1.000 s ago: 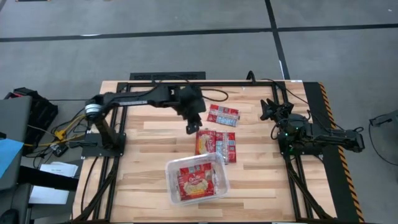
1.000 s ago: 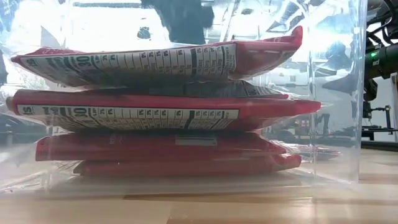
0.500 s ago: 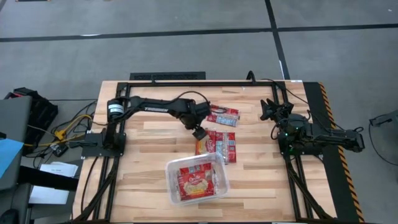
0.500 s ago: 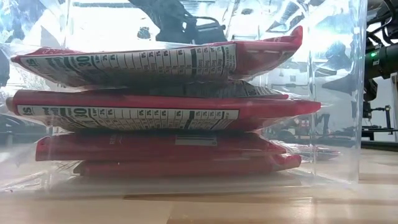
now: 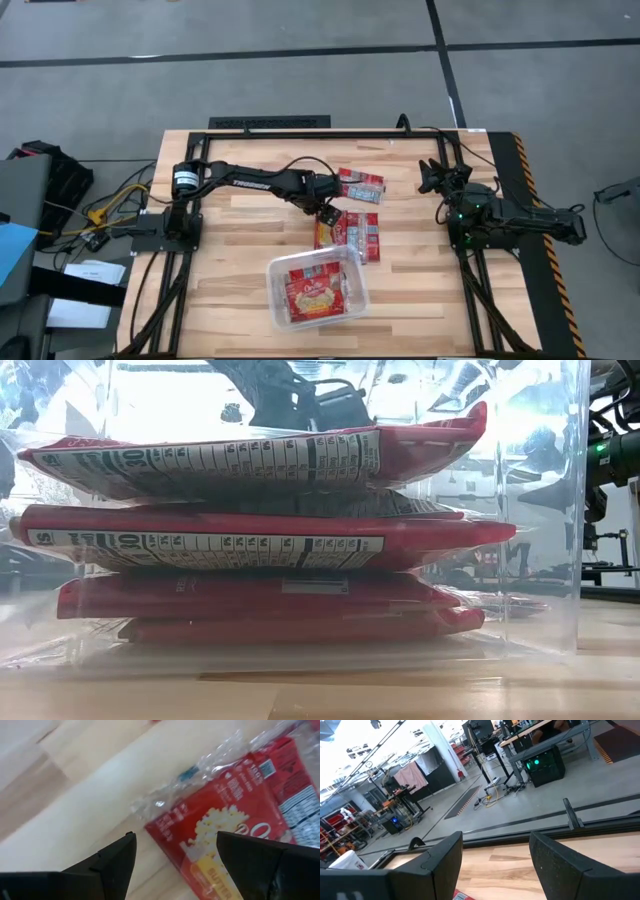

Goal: Sort popcorn bags into baskets
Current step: Put the red popcorn bag into the transparent container

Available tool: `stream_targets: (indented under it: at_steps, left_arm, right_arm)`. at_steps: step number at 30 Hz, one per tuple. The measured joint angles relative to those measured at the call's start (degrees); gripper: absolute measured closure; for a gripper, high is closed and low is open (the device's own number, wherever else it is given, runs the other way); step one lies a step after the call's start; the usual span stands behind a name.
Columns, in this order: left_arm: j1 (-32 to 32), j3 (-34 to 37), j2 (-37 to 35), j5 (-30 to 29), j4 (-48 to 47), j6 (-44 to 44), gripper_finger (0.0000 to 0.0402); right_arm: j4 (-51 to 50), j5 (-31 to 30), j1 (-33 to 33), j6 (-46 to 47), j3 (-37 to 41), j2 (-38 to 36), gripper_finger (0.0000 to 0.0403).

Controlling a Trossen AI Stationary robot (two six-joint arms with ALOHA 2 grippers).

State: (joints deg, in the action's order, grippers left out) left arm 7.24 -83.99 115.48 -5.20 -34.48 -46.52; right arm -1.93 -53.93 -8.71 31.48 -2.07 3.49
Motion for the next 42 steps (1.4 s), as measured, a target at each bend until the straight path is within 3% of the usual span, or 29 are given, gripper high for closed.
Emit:
stream_targets:
  at_steps: [8, 15, 18, 26, 34, 42]
  left_arm:
    - [-1.6, 4.6, -0.1, 2.0, 6.1, -8.6, 0.0139]
    - [0.0, 13.2, -0.6, 8.3, 21.2, -14.8, 0.0152]
    - [0.0, 17.2, -0.5, 8.6, 26.5, -17.3, 0.0197]
    - [0.1, 24.7, -0.4, 9.8, 38.9, -17.1, 0.0385]
    - [1.1, 24.6, -2.0, 9.4, 39.2, -15.8, 0.0401]
    - [5.4, 23.0, -8.5, 7.9, 37.3, -10.1, 0.0401]
  right_arm:
    - [0.0, 0.0, 0.0, 0.0, 0.0, 0.0, 0.0148]
    - [0.0, 0.0, 0.0, 0.0, 0.0, 0.0, 0.0148]
    - [0.0, 0.0, 0.0, 0.0, 0.0, 0.0, 0.0148]
    - [0.0, -0.1, 0.0, 0.0, 0.0, 0.0, 0.0148]
    - [0.0, -0.1, 0.0, 0.0, 0.0, 0.0, 0.0148]
    - [0.0, -0.2, 0.0, 0.0, 0.0, 0.0, 0.0148]
